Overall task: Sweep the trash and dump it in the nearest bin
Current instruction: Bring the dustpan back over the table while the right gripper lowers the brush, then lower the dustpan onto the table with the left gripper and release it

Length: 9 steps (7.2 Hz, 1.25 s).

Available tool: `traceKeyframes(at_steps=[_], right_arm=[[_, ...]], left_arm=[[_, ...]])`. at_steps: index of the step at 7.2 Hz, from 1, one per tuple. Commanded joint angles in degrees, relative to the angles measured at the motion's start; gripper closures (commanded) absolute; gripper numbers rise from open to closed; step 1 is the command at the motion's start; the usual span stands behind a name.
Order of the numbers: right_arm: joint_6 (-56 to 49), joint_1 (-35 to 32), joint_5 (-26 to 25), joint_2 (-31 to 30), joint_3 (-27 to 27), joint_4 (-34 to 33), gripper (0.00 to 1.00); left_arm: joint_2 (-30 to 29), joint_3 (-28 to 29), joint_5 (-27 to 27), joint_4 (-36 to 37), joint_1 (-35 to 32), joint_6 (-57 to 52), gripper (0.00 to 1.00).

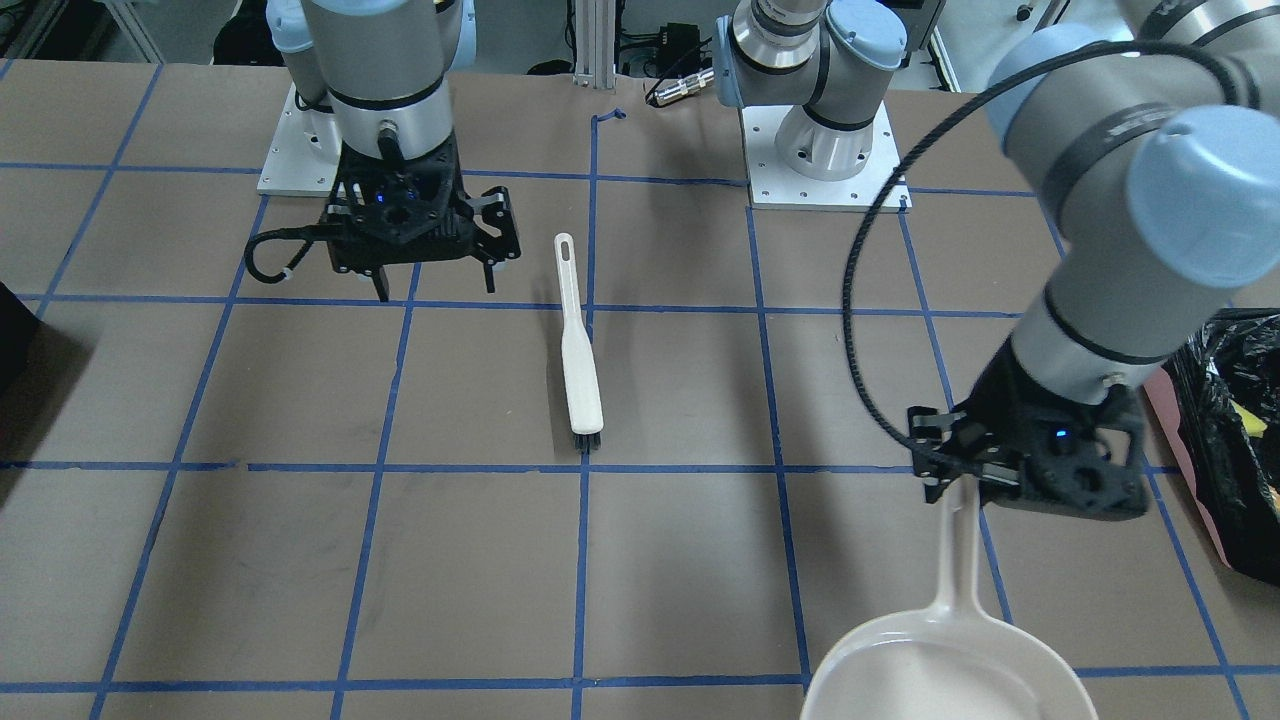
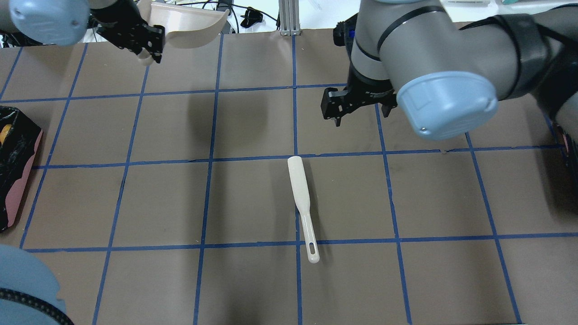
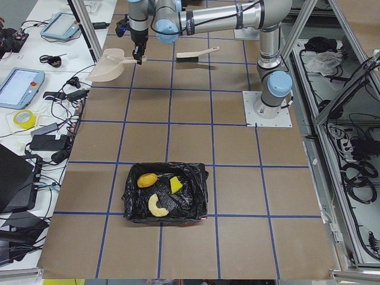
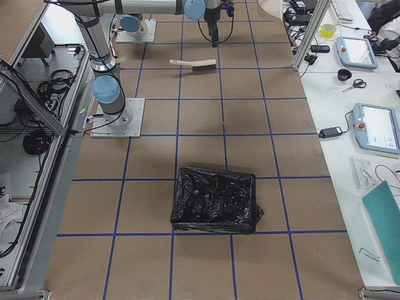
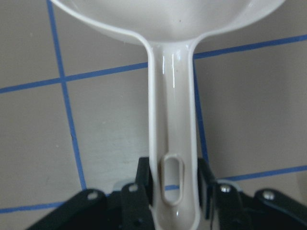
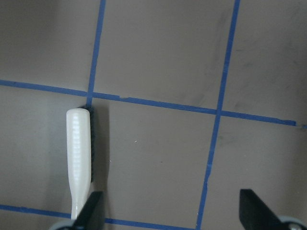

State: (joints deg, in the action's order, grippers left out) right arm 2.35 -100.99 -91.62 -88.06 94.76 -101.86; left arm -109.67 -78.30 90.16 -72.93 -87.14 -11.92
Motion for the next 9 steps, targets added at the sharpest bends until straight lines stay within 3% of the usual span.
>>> traceKeyframes(at_steps=[1,3,9], right_arm=[[-5.9,6.2,2.5,-3.7,0.0,3.6,0.0],[-8.6,7.1,2.1,-6.5,-0.2,6.3,0.0],[-7.7,6.3,2.5,-6.9,-0.3,6.4,0.0]], left_arm=[[-0.8,-7.3,-0.1,10.0,-7.1,9.3,1.0],[-1.5,-11.3,-0.1,14.4,-13.0,14.8,1.0],[-4.8,-12.4,-1.7,16.5,-23.7,27.4,1.0]])
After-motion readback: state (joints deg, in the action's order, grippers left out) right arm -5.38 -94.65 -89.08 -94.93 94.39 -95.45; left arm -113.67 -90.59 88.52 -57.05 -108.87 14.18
